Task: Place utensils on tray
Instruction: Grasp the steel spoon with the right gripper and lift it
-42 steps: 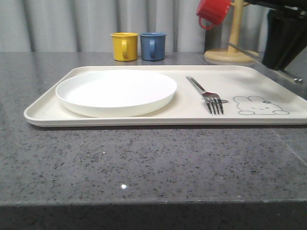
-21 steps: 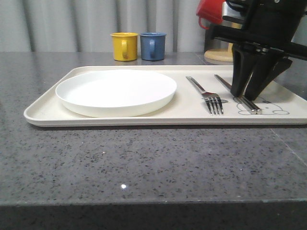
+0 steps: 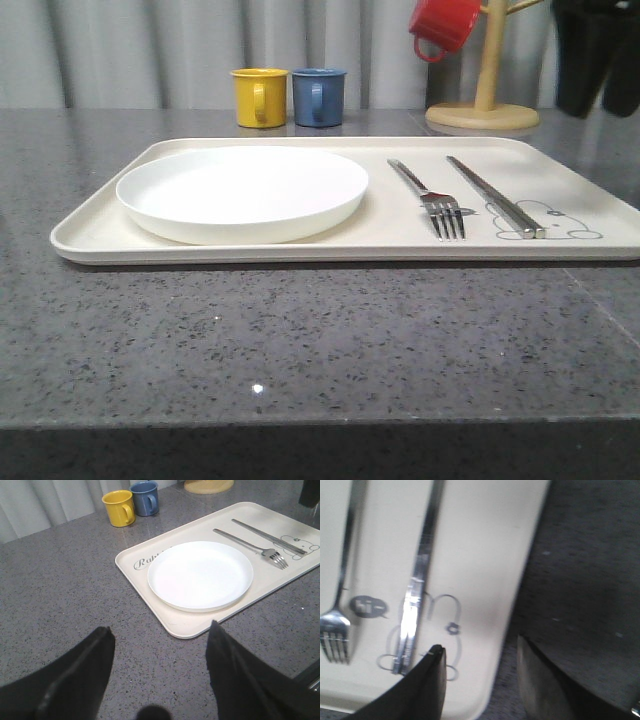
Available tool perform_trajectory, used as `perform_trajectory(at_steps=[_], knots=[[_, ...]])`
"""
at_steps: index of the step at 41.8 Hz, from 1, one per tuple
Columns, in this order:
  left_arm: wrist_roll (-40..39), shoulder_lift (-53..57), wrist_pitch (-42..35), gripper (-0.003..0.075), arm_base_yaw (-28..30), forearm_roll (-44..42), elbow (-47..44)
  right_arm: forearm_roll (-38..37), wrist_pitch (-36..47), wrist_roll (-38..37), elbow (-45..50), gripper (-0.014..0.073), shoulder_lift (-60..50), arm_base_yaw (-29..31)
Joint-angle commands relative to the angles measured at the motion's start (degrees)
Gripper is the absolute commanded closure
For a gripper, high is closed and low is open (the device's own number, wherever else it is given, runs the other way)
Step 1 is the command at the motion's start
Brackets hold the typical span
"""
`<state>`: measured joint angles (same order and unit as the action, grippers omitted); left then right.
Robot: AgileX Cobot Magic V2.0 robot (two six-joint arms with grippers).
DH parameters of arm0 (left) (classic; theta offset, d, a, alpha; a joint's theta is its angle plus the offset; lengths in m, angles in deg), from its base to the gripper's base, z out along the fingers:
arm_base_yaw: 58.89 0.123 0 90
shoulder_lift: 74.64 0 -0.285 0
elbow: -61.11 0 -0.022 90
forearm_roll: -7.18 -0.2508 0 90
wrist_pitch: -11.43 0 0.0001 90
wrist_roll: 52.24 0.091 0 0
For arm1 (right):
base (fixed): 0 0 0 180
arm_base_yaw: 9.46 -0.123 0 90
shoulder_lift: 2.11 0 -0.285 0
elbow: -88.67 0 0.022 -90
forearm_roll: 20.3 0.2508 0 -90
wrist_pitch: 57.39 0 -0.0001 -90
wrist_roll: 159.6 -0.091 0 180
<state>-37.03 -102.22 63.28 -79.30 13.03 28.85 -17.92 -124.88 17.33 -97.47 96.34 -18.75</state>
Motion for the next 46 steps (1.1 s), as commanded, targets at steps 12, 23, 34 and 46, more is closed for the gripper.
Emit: perform_trajectory(at_steps=[12, 23, 34, 46], knots=[[-0.68, -0.77, -4.32, 0.0311, -0.37, 0.94, 1.40, -3.61, -4.30, 6.86, -1.52, 0.0232, -1.71, 16.89], [-0.68, -0.77, -4.32, 0.0311, -0.37, 0.94, 1.40, -3.55, -2.83, 6.97, -1.52, 0.0232, 3.68, 20.61], [-0.68, -0.77, -4.32, 0.0311, -0.37, 0.94, 1.40, -3.55, -1.04, 6.97, -1.52, 0.0232, 7.35, 20.61], [-0.68, -0.77, -4.32, 0.0311, -0.37, 0.94, 1.40, -3.55, -1.04, 6.97, -1.59, 0.0245, 9.08, 20.61]])
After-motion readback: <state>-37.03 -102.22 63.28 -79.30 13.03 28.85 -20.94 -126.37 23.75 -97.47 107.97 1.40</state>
